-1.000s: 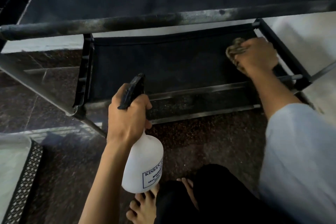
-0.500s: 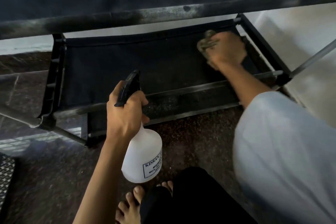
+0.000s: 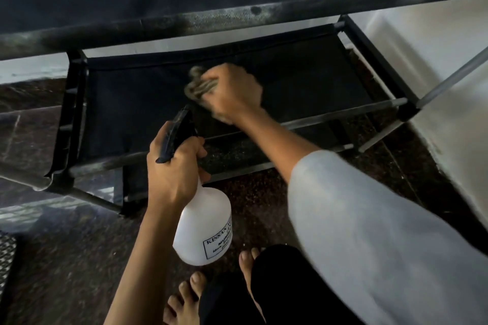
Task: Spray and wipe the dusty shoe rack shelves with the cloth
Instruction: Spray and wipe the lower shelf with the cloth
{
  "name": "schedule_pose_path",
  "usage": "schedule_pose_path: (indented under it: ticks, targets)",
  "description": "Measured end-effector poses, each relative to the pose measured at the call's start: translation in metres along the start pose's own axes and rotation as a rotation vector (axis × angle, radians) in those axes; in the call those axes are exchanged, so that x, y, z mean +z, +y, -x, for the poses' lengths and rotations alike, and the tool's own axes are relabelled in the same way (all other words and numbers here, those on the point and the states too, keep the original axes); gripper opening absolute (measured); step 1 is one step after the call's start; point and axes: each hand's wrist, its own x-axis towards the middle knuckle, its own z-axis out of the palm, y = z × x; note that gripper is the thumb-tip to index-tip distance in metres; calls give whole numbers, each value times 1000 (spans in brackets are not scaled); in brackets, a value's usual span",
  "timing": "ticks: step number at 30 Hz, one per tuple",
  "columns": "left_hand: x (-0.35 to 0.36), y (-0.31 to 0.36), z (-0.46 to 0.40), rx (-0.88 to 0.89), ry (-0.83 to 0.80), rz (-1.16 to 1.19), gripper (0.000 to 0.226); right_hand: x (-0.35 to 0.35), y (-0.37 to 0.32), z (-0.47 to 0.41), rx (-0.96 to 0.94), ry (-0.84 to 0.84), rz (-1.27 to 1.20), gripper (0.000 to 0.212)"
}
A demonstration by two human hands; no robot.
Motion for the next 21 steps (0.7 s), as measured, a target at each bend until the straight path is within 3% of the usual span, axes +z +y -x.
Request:
schedule_pose_path:
  ticks: [3,6,10,12,14,16,17,19,21]
  targets:
    - [-1,0,0,5,-7,7,15,-38,74,-15,280,185,137,23]
    - [3,0,0,21,-17,22,22,-82,137,-13,462,268,200,24]
    - [8,-1,-3,20,-1,34,24,-76,137,-25,578,344,290,22]
    - [8,-3,-4,26,3,12,19,-56,102,-23,516,321,225,19]
    - [7,-2,-4,20,11,-1,12,-32,50,-12,235,126,44,21]
    - [8,2,-3,23,6,-13,17,-14,-2,6,-92,-135,-69,30]
    - [11,5,-3,29,-5,-17,21,-8,-16,8,-191,-188,-73,33]
    - [18,11,0,36,-38,-11,29,-10,-8,-6,-192,-142,-31,30]
    - [26,12,1,15,-79,2,45,-21,29,-28,-34,10,57,22]
